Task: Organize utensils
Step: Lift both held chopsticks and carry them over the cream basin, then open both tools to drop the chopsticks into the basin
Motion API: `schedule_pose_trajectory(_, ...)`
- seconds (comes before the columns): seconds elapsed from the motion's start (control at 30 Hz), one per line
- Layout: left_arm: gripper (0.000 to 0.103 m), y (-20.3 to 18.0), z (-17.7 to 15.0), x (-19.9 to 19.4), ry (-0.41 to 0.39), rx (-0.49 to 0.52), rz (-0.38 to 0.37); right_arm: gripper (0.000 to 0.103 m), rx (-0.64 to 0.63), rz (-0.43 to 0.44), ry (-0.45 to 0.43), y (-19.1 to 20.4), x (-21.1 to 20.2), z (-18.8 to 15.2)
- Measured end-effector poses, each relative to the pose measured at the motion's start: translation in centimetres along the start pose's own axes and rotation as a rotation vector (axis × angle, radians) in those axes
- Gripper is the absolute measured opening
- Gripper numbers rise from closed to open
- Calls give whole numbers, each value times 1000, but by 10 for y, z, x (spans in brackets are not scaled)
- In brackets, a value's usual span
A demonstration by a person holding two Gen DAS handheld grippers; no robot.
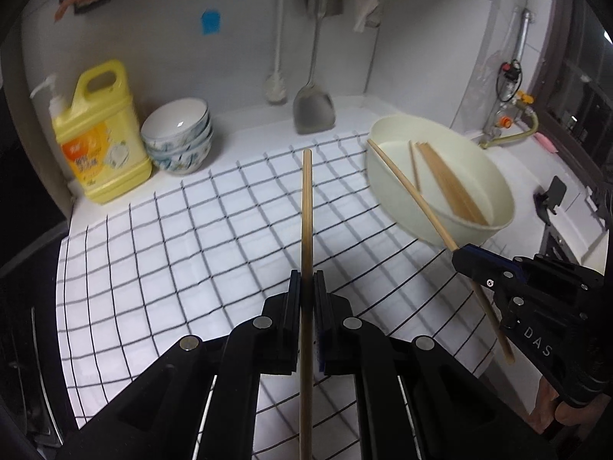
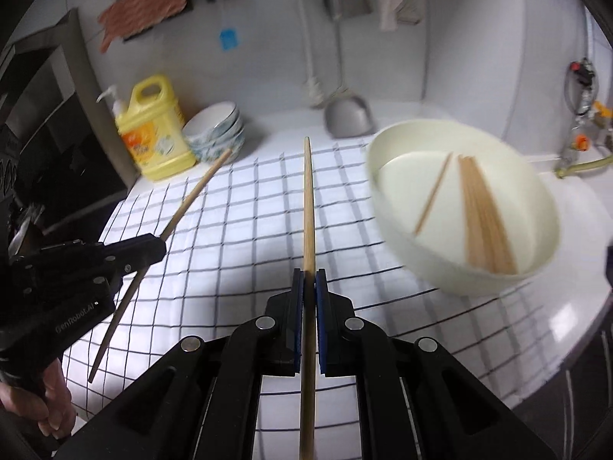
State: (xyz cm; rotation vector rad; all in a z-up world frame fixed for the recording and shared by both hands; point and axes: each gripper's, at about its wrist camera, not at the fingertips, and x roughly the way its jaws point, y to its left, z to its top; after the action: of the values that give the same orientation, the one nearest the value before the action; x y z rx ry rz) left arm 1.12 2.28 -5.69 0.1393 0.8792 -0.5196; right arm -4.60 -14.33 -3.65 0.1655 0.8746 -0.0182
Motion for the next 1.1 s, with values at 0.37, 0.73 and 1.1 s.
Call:
schedule_pose_trajectory(0.37, 7, -88, 63, 13, -67, 65, -94, 6, 92, -84, -77, -100, -35, 29)
schedule_pose_trajectory(0.73, 7, -166, 138, 77, -46, 40, -60, 6, 131, -38, -90, -210, -5, 72)
schedule_pose_trajectory(1.1, 7, -182, 158, 153, 52, 40, -53, 6, 183, -4, -3, -236, 56, 89)
